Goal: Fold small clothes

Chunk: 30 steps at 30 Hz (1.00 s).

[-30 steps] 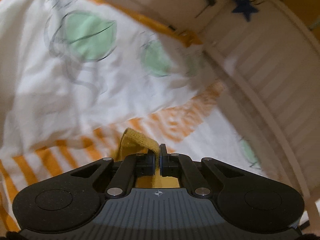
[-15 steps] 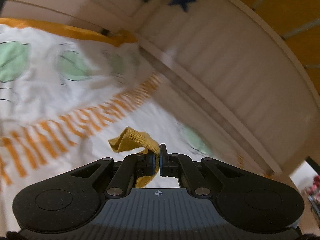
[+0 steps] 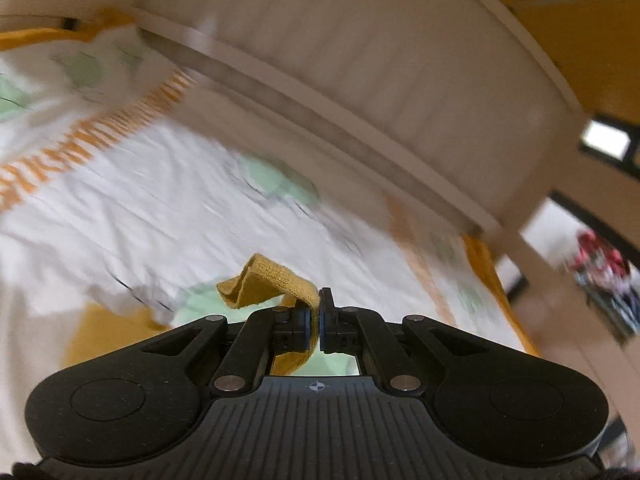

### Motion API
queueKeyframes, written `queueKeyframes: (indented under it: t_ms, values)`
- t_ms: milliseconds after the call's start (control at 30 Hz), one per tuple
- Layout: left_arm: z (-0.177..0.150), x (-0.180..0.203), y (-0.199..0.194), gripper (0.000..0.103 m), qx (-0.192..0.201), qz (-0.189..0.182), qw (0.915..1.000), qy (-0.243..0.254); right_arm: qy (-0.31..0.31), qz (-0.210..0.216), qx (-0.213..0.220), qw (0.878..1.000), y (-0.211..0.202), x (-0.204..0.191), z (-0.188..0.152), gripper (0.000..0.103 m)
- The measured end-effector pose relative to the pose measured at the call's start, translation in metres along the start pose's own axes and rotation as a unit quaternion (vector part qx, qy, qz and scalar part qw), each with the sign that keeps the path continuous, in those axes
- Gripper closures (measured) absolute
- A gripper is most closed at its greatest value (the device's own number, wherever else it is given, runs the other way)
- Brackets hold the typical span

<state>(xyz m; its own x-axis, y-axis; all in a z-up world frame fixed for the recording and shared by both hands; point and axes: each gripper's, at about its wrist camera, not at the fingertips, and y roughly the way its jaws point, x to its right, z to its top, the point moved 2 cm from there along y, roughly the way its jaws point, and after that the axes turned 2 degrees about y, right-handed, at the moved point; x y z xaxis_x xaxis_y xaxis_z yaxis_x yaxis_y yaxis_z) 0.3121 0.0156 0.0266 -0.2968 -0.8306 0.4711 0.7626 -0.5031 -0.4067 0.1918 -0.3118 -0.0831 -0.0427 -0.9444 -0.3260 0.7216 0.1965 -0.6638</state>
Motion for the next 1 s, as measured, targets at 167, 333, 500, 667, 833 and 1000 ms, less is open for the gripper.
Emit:
queueKeyframes:
  t_ms: [167,333,500,667,833,1000]
  values:
    - [-0.03,0.026,0.029,0.1,-0.043,-0.029,0.9984,0.021,0.006,0.004,0.004,1.0,-0.003,0.017,0.006,0.0]
    - [-0.058,0.046,0.048,0.1,-0.081,-0.05,0.994,0.054,0.033,0.006,-0.003,0.999,0.001,0.032,0.007,0.0]
    - [-0.081,0.061,0.065,0.091,-0.138,-0.113,0.9815,0.069,0.05,0.005,0.002,0.999,-0.001,0.044,0.015,0.0]
    - [-0.089,0.07,0.064,0.073,-0.149,-0.166,0.9729,0.061,0.054,0.003,0.008,0.999,-0.003,0.047,0.02,0.0]
    - [-0.08,0.06,0.056,0.072,-0.136,-0.136,0.9797,0.058,0.051,0.009,0.009,0.999,-0.003,0.047,0.019,0.0]
    - [-0.059,0.037,0.051,0.072,-0.128,0.004,0.989,0.075,0.031,0.038,0.012,0.999,0.001,0.036,0.017,0.0]
